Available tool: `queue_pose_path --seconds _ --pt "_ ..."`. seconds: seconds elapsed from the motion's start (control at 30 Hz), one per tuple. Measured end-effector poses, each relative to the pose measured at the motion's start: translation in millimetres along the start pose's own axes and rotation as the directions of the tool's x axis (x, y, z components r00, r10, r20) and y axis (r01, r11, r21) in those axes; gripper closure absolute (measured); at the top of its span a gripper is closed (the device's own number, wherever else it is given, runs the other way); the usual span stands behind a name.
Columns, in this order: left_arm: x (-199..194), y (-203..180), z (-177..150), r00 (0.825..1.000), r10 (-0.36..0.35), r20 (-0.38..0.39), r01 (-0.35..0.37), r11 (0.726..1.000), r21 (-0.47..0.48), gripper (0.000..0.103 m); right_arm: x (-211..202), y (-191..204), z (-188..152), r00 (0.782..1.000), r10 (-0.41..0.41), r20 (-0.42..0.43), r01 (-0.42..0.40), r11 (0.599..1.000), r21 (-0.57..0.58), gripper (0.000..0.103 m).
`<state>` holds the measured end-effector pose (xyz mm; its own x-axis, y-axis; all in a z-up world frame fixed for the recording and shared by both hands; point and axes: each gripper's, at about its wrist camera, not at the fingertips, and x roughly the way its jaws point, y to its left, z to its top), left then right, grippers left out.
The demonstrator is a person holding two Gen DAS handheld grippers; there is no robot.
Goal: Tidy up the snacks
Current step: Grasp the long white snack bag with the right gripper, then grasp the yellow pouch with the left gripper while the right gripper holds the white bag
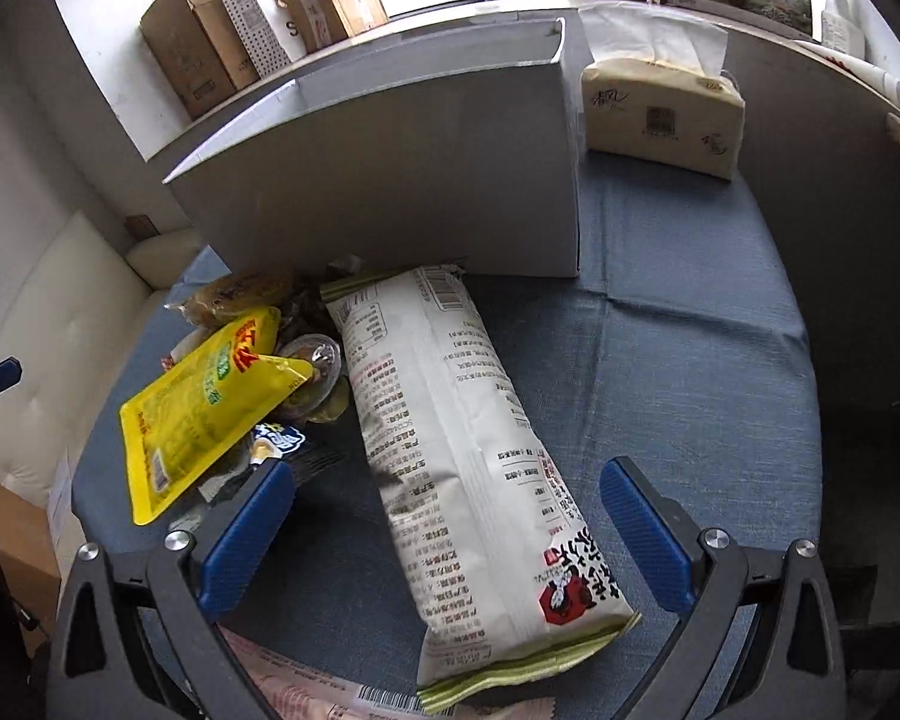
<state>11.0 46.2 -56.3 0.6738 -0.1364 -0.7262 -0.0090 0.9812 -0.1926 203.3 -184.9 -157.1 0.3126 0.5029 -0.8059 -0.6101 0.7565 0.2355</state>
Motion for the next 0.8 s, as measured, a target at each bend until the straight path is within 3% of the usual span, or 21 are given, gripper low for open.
queue_pose_path --seconds 0.4,0.53,0.57,0.6,0.67,0.7,0.8 --pt "15 -10 -8 0.997 -0.062 -0.054 0.064 0.997 0.041 0.000 27 3 18 0.995 -0.063 -0.080 0.054 0.993 -0.108 0.000" --pt "25 -10 -9 0.995 -0.069 -0.070 0.072 0.996 0.046 0.000 30 -4 19 0.993 -0.035 -0.109 0.027 0.997 -0.073 0.001" --pt "28 -10 -8 0.995 -0.071 -0.077 0.074 0.996 0.045 0.000 29 -5 19 0.994 -0.039 -0.103 0.032 0.997 -0.072 0.003" --pt "32 -10 -8 0.994 -0.073 -0.085 0.076 0.996 0.043 0.000 28 -6 19 0.994 -0.053 -0.099 0.046 0.996 -0.076 0.013" --pt "39 -12 -8 0.993 -0.074 -0.096 0.078 0.996 0.046 0.000 25 -7 20 0.992 -0.089 -0.092 0.080 0.992 -0.093 0.050" --pt "42 -13 -7 0.992 -0.079 -0.098 0.084 0.995 0.050 0.000 22 -9 21 0.993 -0.083 -0.085 0.076 0.994 -0.081 0.058" --pt "51 -14 -4 0.990 -0.095 -0.103 0.100 0.994 0.046 0.000 15 -16 20 0.993 -0.077 -0.085 0.071 0.995 -0.064 0.061"
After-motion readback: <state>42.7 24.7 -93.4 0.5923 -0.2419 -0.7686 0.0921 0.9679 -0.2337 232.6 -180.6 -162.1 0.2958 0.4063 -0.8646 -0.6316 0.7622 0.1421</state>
